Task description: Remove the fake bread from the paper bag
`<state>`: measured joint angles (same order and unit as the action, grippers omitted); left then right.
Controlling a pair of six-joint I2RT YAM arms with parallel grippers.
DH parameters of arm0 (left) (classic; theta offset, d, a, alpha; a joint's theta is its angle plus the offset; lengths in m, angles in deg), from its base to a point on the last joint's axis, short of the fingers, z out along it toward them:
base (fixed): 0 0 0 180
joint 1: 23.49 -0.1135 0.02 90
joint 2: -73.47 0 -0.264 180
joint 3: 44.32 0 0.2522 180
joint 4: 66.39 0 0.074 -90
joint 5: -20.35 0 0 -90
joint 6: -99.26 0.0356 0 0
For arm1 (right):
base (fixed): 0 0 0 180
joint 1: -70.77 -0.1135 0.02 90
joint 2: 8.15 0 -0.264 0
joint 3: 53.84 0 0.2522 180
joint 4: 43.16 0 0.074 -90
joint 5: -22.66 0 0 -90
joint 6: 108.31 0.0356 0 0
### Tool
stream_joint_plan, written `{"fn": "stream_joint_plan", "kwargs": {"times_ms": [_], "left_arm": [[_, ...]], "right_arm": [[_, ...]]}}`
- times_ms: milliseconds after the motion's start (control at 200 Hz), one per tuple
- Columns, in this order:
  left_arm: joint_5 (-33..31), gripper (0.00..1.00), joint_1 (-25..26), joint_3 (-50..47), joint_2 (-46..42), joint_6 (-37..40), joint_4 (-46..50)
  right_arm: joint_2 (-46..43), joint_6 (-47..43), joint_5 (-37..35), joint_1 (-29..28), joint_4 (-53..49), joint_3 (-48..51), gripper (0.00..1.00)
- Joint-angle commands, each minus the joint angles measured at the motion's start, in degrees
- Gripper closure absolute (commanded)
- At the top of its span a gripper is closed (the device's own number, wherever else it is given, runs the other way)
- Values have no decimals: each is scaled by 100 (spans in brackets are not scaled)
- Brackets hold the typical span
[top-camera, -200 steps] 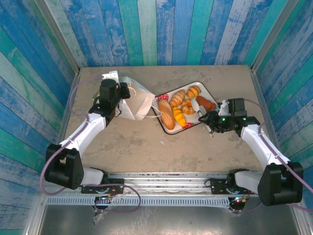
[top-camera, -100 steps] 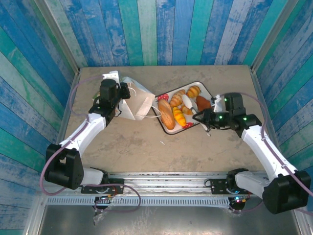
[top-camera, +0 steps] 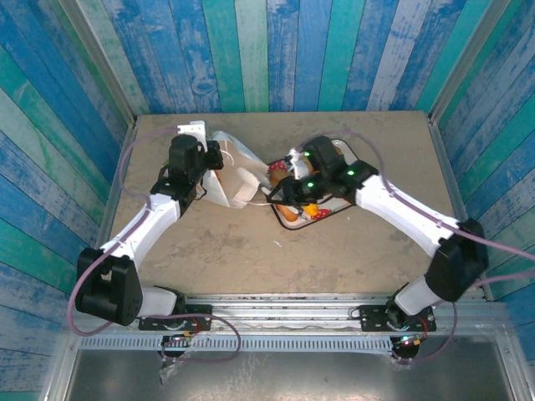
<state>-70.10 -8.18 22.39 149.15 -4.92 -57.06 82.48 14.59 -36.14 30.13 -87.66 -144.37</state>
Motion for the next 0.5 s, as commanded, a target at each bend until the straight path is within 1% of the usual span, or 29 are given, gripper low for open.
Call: {"fn": "stream_joint_plan", "kwargs": {"times_ms": [0,130,265,361,496], "left_arm": [[376,97,-11,50,-340,265,-123],[606,97,-6,-144,-578,457,-301],[779,97,-10,-329,-727,628,-470],[929,97,-9,-453,-817,761,-647],[1108,97,-9,-541,-827,915,-767]], "right_arm": [[491,-90,-296,-235,-234,-520,56],[1066,75,-757,-413,-275,-957,56],[1355,378,-1201,-457,-77,-1079,56],[1471,568,-1245,-454,180,-1059,55],[1613,664,-1313,-470,271,-1144,54]]}}
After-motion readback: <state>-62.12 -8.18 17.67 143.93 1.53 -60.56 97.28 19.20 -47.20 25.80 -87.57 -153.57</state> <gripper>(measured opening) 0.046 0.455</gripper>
